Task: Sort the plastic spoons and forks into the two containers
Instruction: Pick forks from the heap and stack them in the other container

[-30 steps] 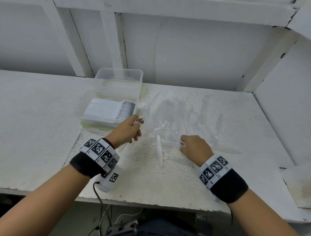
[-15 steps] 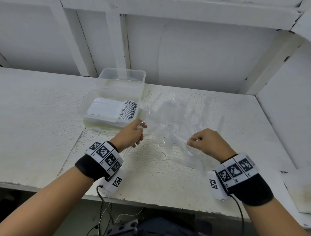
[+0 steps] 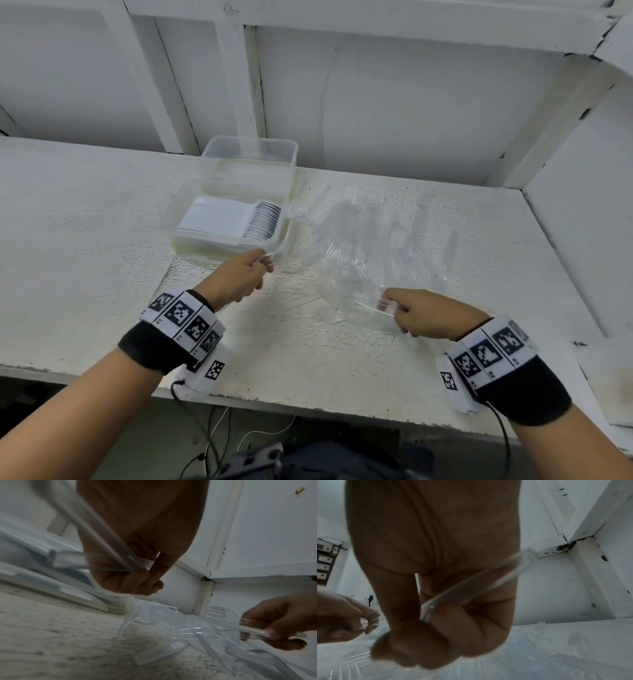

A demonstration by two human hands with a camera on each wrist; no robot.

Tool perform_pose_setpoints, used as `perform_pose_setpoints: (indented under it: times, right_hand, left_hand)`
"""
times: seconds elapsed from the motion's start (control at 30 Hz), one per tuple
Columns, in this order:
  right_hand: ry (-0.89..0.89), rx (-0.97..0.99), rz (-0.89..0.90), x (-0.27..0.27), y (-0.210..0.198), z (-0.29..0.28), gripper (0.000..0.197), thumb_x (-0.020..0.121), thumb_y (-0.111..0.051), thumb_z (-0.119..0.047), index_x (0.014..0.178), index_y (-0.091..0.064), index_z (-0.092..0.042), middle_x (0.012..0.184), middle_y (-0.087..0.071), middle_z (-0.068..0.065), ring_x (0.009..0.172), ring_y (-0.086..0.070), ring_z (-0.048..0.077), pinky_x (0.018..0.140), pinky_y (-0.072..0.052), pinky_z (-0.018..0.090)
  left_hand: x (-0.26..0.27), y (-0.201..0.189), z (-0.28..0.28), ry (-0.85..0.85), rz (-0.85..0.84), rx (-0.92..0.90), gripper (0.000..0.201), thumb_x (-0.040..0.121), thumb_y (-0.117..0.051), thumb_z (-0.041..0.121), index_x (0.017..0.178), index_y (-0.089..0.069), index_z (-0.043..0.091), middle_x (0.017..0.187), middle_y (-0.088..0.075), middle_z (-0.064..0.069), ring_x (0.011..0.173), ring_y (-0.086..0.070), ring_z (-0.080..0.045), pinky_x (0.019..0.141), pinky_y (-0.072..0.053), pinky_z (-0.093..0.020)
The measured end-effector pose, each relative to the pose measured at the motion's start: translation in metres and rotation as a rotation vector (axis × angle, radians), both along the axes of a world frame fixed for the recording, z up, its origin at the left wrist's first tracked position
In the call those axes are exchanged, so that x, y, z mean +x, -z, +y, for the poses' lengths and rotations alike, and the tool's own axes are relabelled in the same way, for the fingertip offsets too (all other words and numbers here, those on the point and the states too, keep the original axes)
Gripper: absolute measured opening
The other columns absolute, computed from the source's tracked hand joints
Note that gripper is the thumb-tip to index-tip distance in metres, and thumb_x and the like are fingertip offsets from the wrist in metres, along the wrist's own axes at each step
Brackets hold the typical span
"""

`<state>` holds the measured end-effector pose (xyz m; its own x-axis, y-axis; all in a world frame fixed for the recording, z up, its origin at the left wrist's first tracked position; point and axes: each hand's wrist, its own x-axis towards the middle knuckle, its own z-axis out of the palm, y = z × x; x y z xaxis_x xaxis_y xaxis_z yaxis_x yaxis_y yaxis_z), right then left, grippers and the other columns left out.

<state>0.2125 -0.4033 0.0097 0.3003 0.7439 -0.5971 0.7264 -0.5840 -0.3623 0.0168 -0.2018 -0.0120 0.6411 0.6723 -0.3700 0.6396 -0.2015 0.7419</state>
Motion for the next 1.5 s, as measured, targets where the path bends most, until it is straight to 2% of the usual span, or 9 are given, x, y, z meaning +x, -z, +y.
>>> perform_pose_setpoints:
  times: [0.17,0.3,0.43,0.63,0.8,1.0,1.1,1.33,1.5]
  right_hand:
    - [-0.056,0.006,-0.133,-0.01,0.009,0.01,0.021,0.095,-0.035,-0.015,0.075,-0.041,-0.017,0.084,-0.049,0.0,0.074,-0.045,0.015,0.058,-0.032,0.021]
    - [-0.158,0.028,-0.152,-0.017,0.009,0.017,0.023,0.097,-0.037,-0.033,0.109,-0.052,-0.021,0.096,-0.055,0.001,0.079,-0.05,0.017,0.064,-0.039,0.025]
    - [-0.307,-0.08,-0.213,-0.021,0.004,0.02,0.039,0.093,-0.039,-0.055,0.129,-0.044,-0.04,0.128,-0.055,-0.007,0.108,-0.054,0.017,0.089,-0.045,0.034]
    - [-0.335,-0.095,-0.225,-0.024,0.003,0.021,0.031,0.098,-0.036,-0.023,0.111,-0.062,-0.011,0.116,-0.063,0.006,0.103,-0.058,0.023,0.088,-0.048,0.034]
    - [-0.342,-0.119,-0.176,-0.03,0.003,0.016,0.031,0.096,-0.036,-0.021,0.112,-0.058,-0.006,0.117,-0.06,0.009,0.1,-0.054,0.022,0.084,-0.043,0.029]
    - [-0.301,-0.071,-0.174,-0.021,0.001,0.006,0.025,0.094,-0.045,-0.03,0.104,-0.059,-0.011,0.108,-0.062,0.004,0.087,-0.053,0.018,0.074,-0.04,0.029]
    - [-0.248,-0.082,-0.218,-0.006,-0.004,-0.002,0.023,0.09,-0.051,-0.033,0.089,-0.063,-0.013,0.096,-0.064,0.005,0.074,-0.051,0.014,0.066,-0.04,0.029]
    - [0.082,0.137,-0.265,0.023,-0.001,0.018,0.036,0.092,-0.049,-0.029,0.096,-0.066,0.002,0.092,-0.068,0.015,0.072,-0.056,0.019,0.057,-0.037,0.025]
    - [0.068,0.095,-0.341,0.011,0.018,0.057,0.034,0.086,-0.061,-0.043,0.081,-0.058,-0.01,0.081,-0.062,0.001,0.072,-0.059,0.016,0.061,-0.044,0.024]
  left_hand:
    - [-0.006,0.001,0.001,-0.011,0.011,0.003,0.021,0.098,-0.035,0.018,0.089,-0.054,0.014,0.069,-0.049,-0.004,0.057,-0.038,-0.015,0.048,-0.029,-0.023]
    - [0.007,-0.001,-0.006,-0.02,-0.005,-0.026,0.017,0.095,-0.037,0.014,0.089,-0.052,0.013,0.069,-0.045,-0.001,0.055,-0.035,-0.014,0.046,-0.026,-0.022]
    - [0.025,0.0,-0.013,0.009,-0.006,0.033,0.016,0.095,-0.041,0.017,0.08,-0.043,0.012,0.067,-0.04,0.001,0.057,-0.034,-0.012,0.048,-0.026,-0.025]
    - [0.062,0.012,-0.023,0.141,0.089,0.157,0.036,0.094,-0.047,0.024,0.063,-0.033,0.012,0.062,-0.035,-0.001,0.054,-0.032,-0.013,0.05,-0.024,-0.026]
    - [0.091,0.02,-0.035,0.248,0.247,0.206,0.052,0.089,-0.052,0.052,0.059,-0.032,0.014,0.057,-0.035,0.001,0.051,-0.034,-0.012,0.049,-0.025,-0.025]
    - [0.091,0.021,-0.026,0.265,0.208,0.159,0.04,0.086,-0.056,0.02,0.055,-0.031,0.014,0.055,-0.031,-0.001,0.049,-0.028,-0.013,0.047,-0.021,-0.024]
    - [0.076,0.012,-0.017,0.22,0.129,0.157,0.025,0.09,-0.049,0.019,0.069,-0.039,0.01,0.064,-0.037,-0.002,0.056,-0.033,-0.014,0.052,-0.026,-0.025]
    - [0.034,0.011,-0.007,0.152,0.014,-0.059,0.015,0.098,-0.038,0.015,0.086,-0.045,0.01,0.071,-0.053,-0.003,0.057,-0.05,-0.014,0.05,-0.042,-0.023]
    - [0.017,0.012,-0.008,0.042,-0.096,-0.185,0.019,0.1,-0.038,0.022,0.088,-0.05,0.014,0.065,-0.054,-0.003,0.05,-0.049,-0.013,0.047,-0.04,-0.021]
